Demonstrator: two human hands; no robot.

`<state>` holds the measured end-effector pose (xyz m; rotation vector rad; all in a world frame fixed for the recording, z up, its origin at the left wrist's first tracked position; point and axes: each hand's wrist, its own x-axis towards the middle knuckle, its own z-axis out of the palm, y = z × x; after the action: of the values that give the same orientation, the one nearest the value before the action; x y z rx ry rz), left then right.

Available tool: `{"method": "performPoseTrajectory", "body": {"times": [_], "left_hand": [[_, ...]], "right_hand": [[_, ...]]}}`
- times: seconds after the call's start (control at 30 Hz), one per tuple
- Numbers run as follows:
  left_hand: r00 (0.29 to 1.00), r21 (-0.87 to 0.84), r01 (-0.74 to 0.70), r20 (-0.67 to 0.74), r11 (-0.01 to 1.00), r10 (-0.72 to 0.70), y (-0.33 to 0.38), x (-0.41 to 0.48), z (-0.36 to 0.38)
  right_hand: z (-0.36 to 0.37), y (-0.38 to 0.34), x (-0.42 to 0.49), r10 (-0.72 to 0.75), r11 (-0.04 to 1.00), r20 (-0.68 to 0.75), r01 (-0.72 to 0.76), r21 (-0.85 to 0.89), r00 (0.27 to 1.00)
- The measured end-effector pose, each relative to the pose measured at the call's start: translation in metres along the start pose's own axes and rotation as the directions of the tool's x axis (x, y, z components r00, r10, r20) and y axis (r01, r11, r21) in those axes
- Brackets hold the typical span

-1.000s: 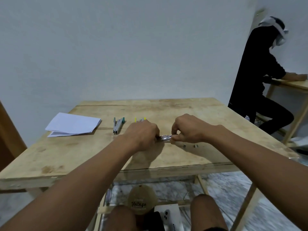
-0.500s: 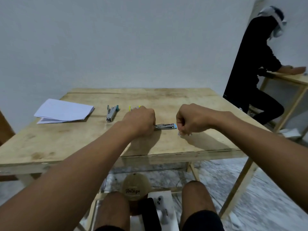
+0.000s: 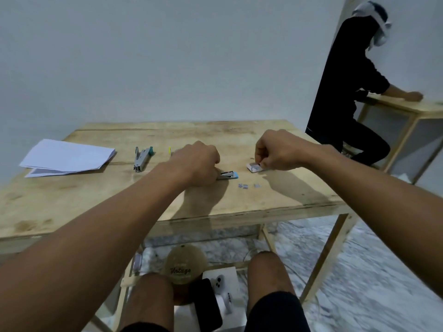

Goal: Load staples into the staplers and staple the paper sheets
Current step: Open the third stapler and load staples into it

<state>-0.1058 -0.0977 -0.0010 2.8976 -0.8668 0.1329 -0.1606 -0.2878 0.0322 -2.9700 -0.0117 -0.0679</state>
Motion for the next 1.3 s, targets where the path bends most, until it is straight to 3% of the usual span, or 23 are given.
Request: {"method": "performPoseTrajectory", "body": {"times": [0.17,0.33,0.57,0.93,1.1,1.2,1.3], "left_hand": [[0.998,-0.034,-0.030,-0.057,0.999,0.028,0.028,0.017,0.004],[0.997,-0.177,-0.010,-0.078,0.984,-0.004,0.054,0.042,0.017],[0.991,-0.181,-0.104,-0.103,0.978,0.087,0.068,0.064,0.030],[0.993,-0.129,-0.115,0.011,0.985,0.117,0.067,0.082,0.021],[0.998,-0.329,-0.017,-0.059,0.944,-0.003,0.059,0.081,0.015],[0.987,-0.532,0.075,-0.079,0.844,-0.137,0.054,0.075,0.007],[0.988,-0.678,0.131,0.028,0.723,-0.153,0.055,0.071,0.006]], "right_hand": [[0.009,0.030,0.007,0.157,0.986,-0.088,-0.150,0.075,0.984],[0.021,0.048,0.017,0.247,0.959,-0.127,-0.224,0.175,0.961],[0.029,0.050,0.021,0.111,0.983,-0.130,-0.090,0.158,0.985],[0.028,0.057,0.024,0.114,0.967,-0.096,-0.089,0.239,0.989],[0.026,0.059,0.026,0.106,0.968,-0.086,-0.084,0.236,0.991],[0.027,0.058,0.027,0.106,0.970,-0.082,-0.085,0.226,0.991],[0.026,0.057,0.026,0.098,0.974,-0.083,-0.078,0.214,0.992]]}}
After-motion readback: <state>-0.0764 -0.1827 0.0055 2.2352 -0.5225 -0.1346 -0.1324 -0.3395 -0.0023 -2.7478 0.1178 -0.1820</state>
